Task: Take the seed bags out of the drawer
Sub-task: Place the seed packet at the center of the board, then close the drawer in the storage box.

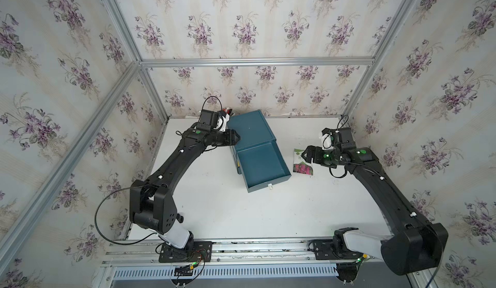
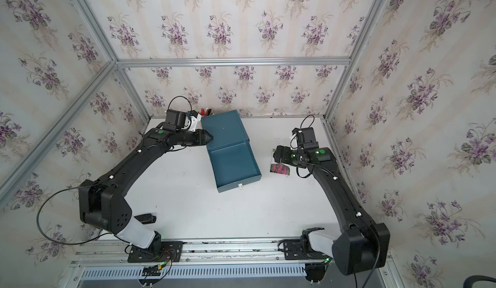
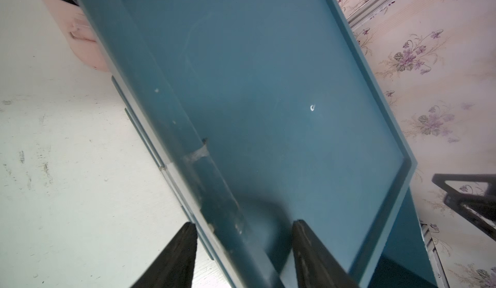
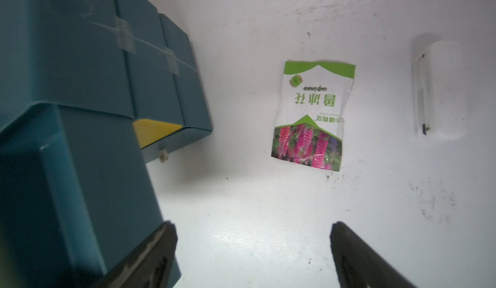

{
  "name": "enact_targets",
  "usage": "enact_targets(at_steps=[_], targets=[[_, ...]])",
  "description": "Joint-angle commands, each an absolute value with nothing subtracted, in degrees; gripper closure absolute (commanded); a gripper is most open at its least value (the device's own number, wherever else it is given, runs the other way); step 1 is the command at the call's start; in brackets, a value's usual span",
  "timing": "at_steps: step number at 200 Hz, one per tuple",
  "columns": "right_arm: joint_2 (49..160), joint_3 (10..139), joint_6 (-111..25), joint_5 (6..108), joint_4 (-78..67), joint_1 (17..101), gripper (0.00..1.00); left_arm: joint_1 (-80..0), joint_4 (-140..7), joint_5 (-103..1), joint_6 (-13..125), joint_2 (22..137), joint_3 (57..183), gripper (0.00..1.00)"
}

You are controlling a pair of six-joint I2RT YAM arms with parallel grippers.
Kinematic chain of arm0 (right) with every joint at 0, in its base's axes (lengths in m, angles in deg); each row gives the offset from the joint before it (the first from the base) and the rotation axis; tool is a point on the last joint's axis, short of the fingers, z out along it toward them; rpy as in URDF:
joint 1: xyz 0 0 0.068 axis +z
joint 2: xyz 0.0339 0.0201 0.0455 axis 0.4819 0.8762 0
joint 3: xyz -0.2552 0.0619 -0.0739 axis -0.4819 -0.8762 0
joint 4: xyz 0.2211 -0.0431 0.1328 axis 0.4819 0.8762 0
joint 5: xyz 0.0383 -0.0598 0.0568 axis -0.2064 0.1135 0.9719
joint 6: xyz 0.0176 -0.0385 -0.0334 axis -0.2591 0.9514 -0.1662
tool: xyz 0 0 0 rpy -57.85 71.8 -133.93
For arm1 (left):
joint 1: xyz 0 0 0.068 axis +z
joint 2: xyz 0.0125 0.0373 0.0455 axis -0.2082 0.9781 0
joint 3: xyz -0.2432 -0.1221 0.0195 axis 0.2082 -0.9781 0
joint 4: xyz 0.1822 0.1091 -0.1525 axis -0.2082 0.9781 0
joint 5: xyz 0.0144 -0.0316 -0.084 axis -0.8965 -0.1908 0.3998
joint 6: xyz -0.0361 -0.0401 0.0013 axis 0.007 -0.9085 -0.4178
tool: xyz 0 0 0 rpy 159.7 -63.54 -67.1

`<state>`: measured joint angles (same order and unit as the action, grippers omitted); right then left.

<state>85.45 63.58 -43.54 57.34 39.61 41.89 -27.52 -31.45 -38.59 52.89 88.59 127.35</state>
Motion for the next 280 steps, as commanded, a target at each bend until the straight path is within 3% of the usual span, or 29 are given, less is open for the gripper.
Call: enact_targets(at_steps=[1,90,173,223,280], targets=[[82.6,65.1,-47.1,57.2,44.0,45.9,0.07,-27.6,-18.2,-43.2,54.0,89.4,125.7,0.41],[74.7,68.4,-59.5,51.7,46.3,69.7,0.09,-27.5,-18.3,-42.7,53.8,89.3,125.6,0.42],[77.4,61.7,-64.1,37.9,39.0,89.3,0.11,-27.6,-17.8,-42.8,54.3,88.8,125.2,0.42],[79.4,56.8,-63.5,31.6,31.9,93.7,0.24,-27.6,-17.7,-42.9,54.3,88.7,125.1,0.42],[82.3,52.8,-61.4,28.4,24.5,94.7,0.27,-27.6,-17.4,-43.2,54.2,89.0,125.8,0.42]])
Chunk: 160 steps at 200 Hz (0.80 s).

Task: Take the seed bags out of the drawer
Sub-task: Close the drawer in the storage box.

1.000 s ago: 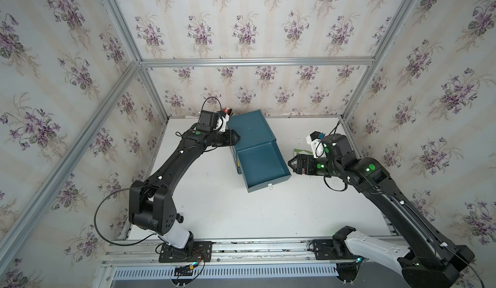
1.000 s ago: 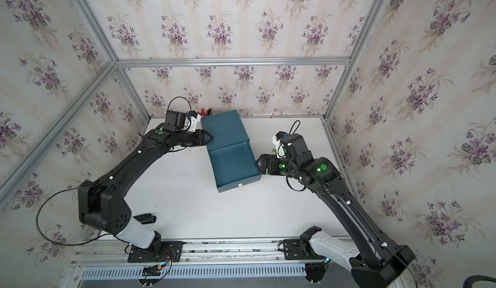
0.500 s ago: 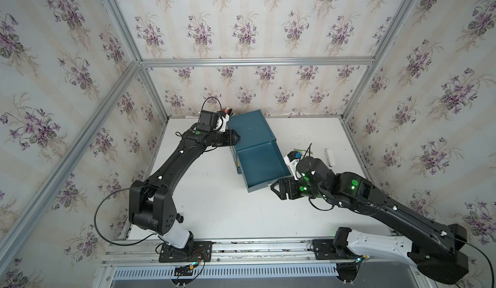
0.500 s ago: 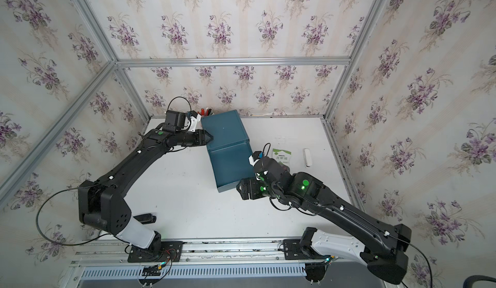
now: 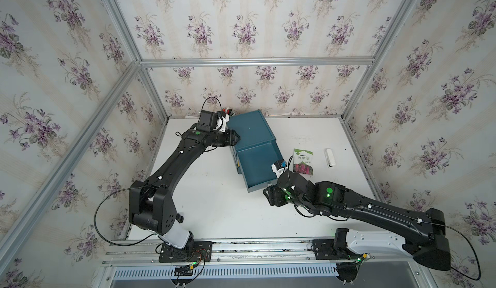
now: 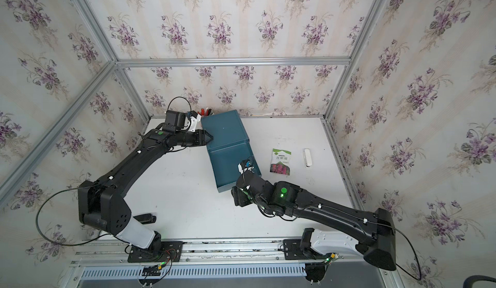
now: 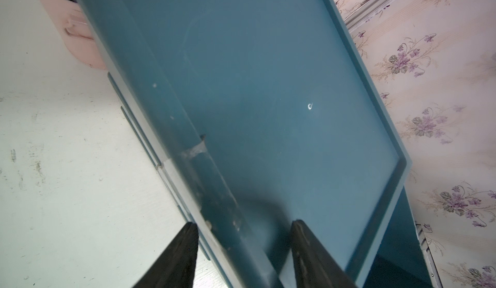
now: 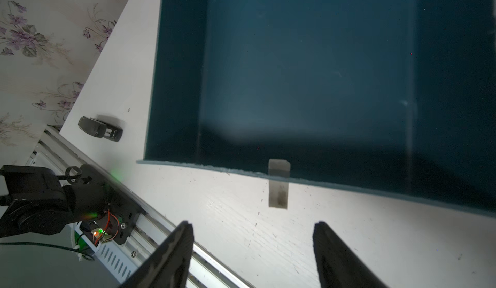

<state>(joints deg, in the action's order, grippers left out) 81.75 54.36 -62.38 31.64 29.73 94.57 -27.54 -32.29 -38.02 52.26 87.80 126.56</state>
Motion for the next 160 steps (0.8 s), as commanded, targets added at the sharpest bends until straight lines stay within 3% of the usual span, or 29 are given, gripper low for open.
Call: enact_targets(at_steps=[1,160], targets=[[82.3,52.7,-61.3,28.3,24.4,94.7,0.27,-27.6,-17.3,-43.2,54.2,89.0,125.8,0.42],[87.8,53.6,-52.9,23.0,11.9,94.2,0.30,-27.2,-15.3,-43.4,56.0,89.6,127.6,0.41]])
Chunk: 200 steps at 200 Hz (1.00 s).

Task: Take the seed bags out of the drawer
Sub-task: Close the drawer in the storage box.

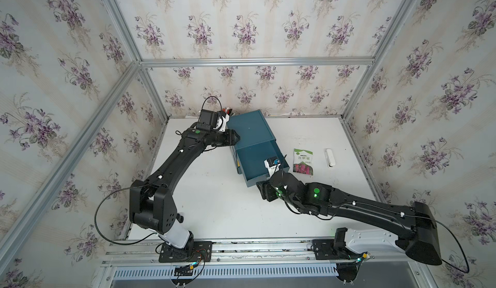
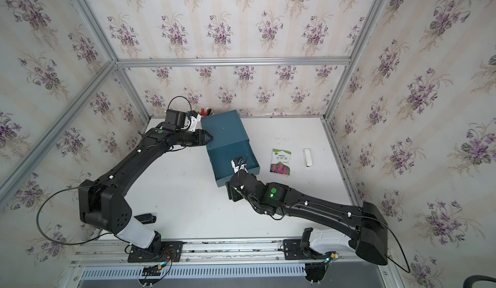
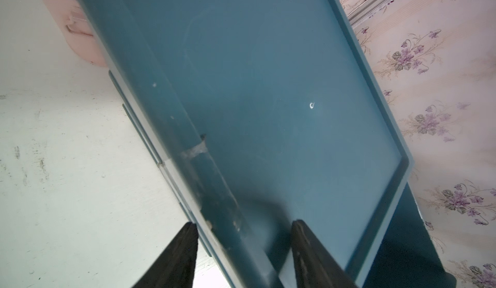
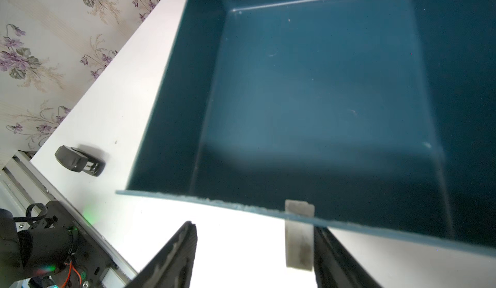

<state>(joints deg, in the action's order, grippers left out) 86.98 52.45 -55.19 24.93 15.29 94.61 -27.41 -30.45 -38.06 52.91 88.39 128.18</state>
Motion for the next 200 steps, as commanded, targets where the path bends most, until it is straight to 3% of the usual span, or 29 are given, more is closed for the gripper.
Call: enact_targets(at_steps=[1,200], targets=[[87.9,53.6,-52.8,23.0,11.8,94.2,0.30,-27.2,-15.3,-43.4,56.1,89.6,127.7,0.41],[101.9,56.4,-42.5,30.1,-12.0,81.3,0.31,-26.7,-14.3,-42.7,56.9,91.2,129.4,0.41]])
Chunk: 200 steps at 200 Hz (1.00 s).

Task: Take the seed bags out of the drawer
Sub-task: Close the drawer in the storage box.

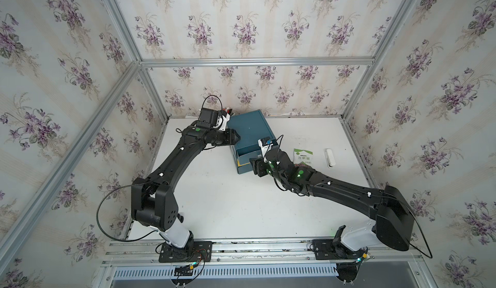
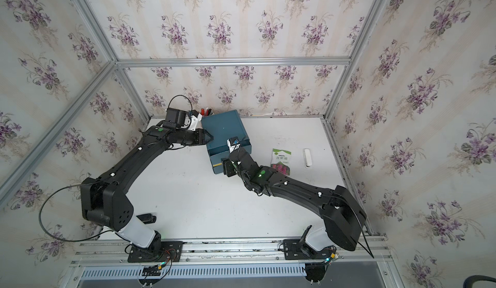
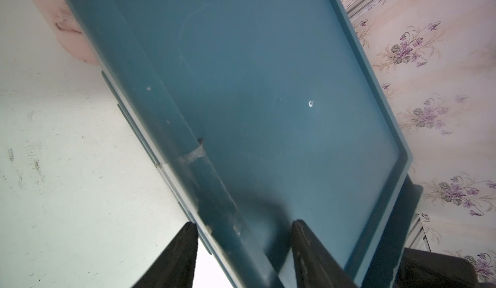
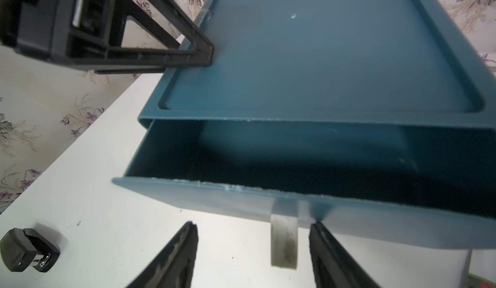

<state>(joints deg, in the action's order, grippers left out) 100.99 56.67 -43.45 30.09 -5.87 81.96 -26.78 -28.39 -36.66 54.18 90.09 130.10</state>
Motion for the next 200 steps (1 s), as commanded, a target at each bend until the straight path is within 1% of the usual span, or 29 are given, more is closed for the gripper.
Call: enact_targets(at_steps=[1,81,144,172,200], targets=[[101.9,56.4,-42.5,30.1,-12.0,81.3,0.31,-26.7,-14.3,-42.7,56.9,91.2,129.4,0.41],[106.9,58.1,-42.2,33.2,-17.6,78.0,0.32,-26.7,-13.9,-42.7,56.7,91.7,130.1,0.41],[106.4,57.2,-43.6,33.9,-18.4,77.5,0.32,-26.7,-13.2,-42.6,57.1,91.6,130.3,0.41],[102.5,52.5,-44.9,33.1,-19.9,77.5,0.27,-26.6,-13.1,-42.7,57.2,91.6,130.4,0.41],[99.7,47.3,-44.7,32.2,-21.5,77.5,0.17,-26.4,-13.0,-42.6,57.0,91.8,130.9,0.41]])
